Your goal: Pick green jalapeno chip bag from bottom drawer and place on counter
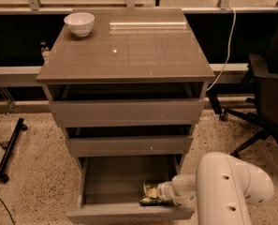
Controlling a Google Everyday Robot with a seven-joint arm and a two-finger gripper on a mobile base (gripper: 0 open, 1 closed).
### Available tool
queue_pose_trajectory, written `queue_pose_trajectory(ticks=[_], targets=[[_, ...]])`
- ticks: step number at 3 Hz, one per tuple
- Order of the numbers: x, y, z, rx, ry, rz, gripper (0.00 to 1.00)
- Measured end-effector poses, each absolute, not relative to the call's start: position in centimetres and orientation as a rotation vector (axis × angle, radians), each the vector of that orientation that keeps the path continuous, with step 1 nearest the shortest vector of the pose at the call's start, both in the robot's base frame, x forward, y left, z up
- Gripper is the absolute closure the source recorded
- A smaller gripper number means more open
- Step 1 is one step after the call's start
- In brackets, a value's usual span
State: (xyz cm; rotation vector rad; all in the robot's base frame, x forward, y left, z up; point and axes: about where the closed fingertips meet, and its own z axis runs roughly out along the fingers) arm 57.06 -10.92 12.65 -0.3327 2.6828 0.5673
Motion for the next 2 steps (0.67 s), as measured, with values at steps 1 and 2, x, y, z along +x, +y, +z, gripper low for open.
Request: queue_pose_trajectory(ticks=[1,2], targets=[[58.2,-9.0,17.7,-0.419,2.514,0.674,1.0],[58.4,-7.9,24.4,-0.532,2.283,0.785,1.0]])
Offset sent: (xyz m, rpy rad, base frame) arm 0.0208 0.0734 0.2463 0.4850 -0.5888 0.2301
